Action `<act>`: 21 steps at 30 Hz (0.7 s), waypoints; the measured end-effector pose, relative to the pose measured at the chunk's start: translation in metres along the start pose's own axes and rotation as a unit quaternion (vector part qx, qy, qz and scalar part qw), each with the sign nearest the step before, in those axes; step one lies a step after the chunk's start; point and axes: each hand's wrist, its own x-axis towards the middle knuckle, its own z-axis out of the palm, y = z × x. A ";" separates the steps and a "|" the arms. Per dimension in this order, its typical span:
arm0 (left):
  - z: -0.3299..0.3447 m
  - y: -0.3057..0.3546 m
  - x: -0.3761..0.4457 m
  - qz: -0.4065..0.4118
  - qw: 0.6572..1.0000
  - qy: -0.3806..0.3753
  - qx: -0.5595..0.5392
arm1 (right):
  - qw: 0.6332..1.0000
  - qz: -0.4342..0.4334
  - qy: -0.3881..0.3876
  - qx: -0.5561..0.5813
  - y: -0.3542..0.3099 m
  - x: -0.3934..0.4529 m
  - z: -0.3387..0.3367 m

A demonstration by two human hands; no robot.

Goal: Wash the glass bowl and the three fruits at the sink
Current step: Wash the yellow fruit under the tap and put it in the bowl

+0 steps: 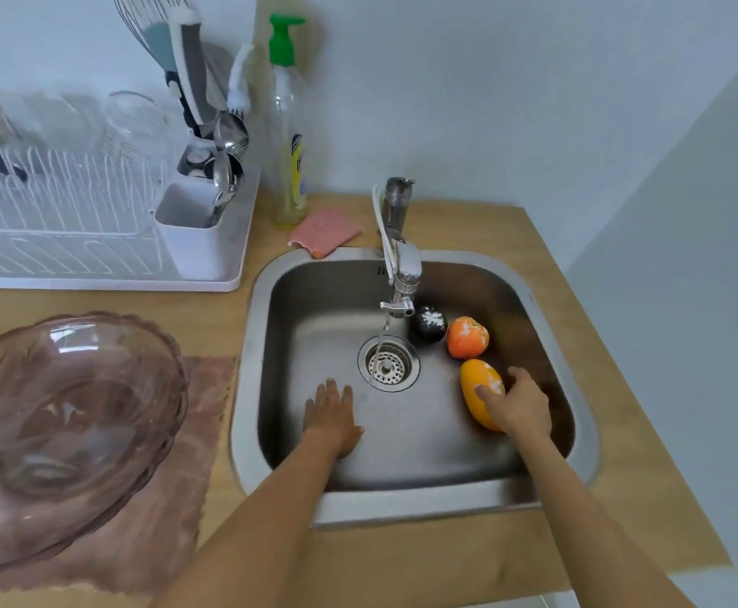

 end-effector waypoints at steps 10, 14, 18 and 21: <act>0.022 -0.003 0.020 -0.010 0.999 -0.033 0.035 | 0.986 0.040 -0.076 -0.143 0.001 0.035 0.020; 0.023 -0.005 0.020 -0.010 0.999 -0.041 0.026 | 0.984 0.041 -0.062 -0.159 0.002 0.035 0.026; 0.022 -0.007 0.020 -0.007 0.999 -0.045 0.018 | 0.988 0.068 -0.067 -0.125 0.006 0.025 0.027; 0.022 -0.006 0.020 -0.004 0.999 -0.050 0.010 | 0.993 0.049 -0.071 -0.076 0.001 0.014 0.030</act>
